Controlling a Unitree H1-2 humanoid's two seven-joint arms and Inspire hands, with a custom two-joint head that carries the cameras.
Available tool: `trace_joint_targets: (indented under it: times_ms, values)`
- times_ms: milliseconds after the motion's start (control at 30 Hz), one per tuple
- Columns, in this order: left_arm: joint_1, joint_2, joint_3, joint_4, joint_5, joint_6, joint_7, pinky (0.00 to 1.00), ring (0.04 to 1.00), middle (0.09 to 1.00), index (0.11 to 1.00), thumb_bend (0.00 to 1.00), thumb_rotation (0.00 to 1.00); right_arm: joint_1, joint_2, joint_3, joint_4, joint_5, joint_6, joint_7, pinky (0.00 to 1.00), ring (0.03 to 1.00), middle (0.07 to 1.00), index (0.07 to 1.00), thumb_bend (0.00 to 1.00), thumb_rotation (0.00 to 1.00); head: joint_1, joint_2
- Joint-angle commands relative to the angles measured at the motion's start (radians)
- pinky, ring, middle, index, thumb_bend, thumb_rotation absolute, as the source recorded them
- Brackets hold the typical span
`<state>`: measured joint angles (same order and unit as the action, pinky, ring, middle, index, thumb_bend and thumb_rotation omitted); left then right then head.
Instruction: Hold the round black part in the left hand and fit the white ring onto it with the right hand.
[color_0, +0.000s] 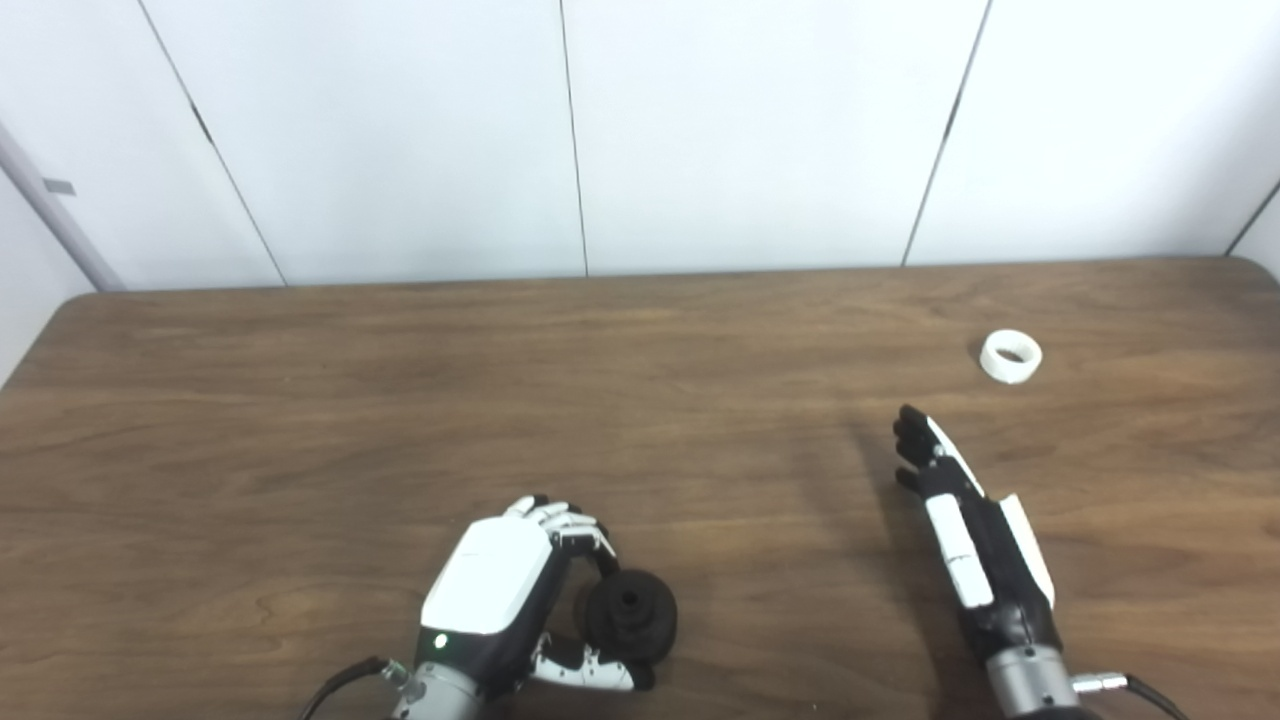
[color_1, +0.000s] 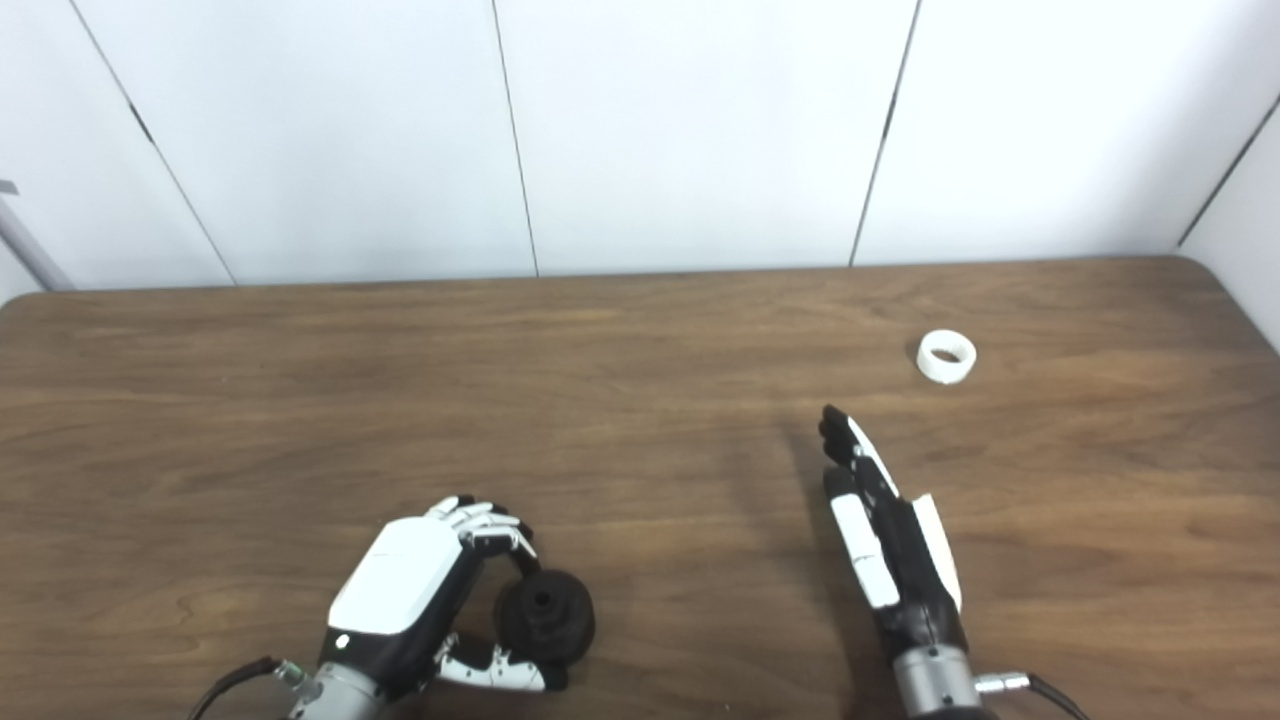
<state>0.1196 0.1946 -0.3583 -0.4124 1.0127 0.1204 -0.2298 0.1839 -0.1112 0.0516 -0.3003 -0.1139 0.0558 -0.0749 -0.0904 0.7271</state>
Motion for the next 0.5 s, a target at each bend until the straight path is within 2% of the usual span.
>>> trace_joint_targets:
  times_ms: [0, 200, 367, 467]
  values:
    - [-0.008, 0.009, 0.006, -0.008, 0.02, -0.003, -0.005, 0.93, 0.855, 0.769, 0.486, 0.52, 0.05, 0.003, 0.01, -0.018, -0.065, -0.005, 0.017, 0.003, 0.9, 0.951, 0.943, 0.928, 0.56, 0.99, -0.01, 0.004]
    - [-0.014, 0.008, 0.017, -0.009, 0.016, 0.001, -0.023, 0.92, 0.855, 0.767, 0.486, 0.52, 0.05, -0.034, -0.012, -0.068, -0.135, -0.012, 0.095, 0.005, 0.89, 0.942, 0.944, 0.91, 0.54, 0.93, -0.053, 0.013]
    - [-0.019, 0.005, 0.029, -0.012, 0.007, 0.008, -0.038, 0.93, 0.853, 0.765, 0.486, 0.52, 0.05, -0.09, -0.032, -0.111, -0.164, -0.016, 0.152, 0.009, 0.87, 0.915, 0.919, 0.884, 0.52, 0.79, -0.082, 0.024]
    - [-0.022, 0.007, 0.035, -0.006, 0.002, 0.005, -0.041, 0.93, 0.855, 0.768, 0.487, 0.52, 0.05, -0.132, -0.053, -0.128, -0.173, -0.074, 0.183, 0.007, 0.84, 0.905, 0.912, 0.868, 0.53, 0.71, -0.106, 0.036]
